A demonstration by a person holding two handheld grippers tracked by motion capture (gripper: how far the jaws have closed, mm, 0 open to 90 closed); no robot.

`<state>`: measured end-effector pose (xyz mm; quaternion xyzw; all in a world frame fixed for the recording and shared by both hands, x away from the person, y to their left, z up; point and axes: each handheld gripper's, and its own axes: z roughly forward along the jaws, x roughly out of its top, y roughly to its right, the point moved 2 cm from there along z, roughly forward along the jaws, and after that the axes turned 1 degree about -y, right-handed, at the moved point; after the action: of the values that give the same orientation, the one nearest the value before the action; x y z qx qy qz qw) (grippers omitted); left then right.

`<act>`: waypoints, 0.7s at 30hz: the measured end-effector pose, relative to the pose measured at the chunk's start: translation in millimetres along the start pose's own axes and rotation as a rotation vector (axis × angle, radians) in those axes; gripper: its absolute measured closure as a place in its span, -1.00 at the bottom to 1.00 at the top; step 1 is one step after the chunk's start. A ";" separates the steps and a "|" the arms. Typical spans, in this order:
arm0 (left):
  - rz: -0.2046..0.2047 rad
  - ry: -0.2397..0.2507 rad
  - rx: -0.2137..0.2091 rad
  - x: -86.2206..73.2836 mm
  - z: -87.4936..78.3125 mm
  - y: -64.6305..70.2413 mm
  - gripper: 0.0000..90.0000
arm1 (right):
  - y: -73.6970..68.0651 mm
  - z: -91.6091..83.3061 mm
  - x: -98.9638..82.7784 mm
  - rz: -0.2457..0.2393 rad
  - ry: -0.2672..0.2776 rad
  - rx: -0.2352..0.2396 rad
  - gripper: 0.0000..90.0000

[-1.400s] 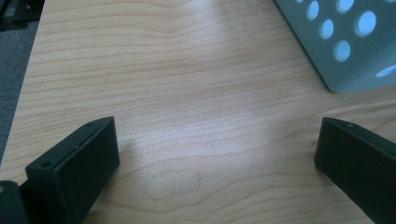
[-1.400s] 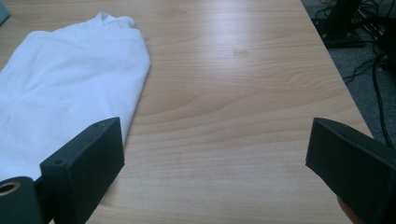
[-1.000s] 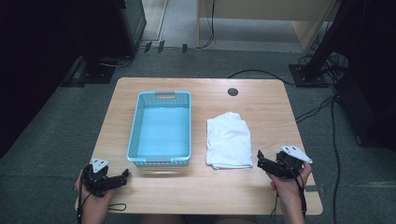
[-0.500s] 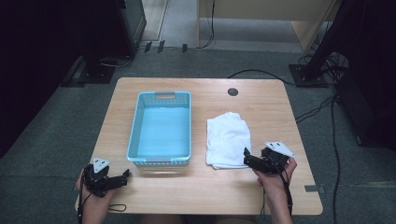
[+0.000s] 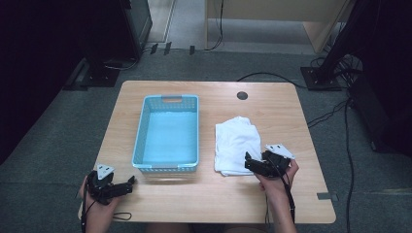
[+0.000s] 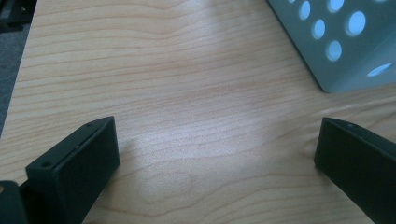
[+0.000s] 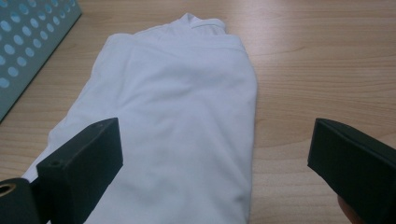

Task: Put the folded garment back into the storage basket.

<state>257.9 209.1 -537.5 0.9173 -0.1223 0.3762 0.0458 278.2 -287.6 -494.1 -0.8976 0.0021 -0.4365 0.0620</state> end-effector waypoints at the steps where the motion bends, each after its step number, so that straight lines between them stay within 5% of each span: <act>1: 0.000 0.000 0.000 0.0 0.0 0.0 -1.00 | -1.0 1.2 0.4 0.001 -0.001 0.001 -0.94; 21: -0.003 0.002 0.002 0.4 0.5 0.4 -1.00 | -22.1 23.2 4.2 -0.002 -0.021 0.017 -0.97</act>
<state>258.4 208.5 -537.6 0.9172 -0.1203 0.3772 0.0458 297.9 -263.4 -502.5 -0.9016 -0.0032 -0.4271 0.0689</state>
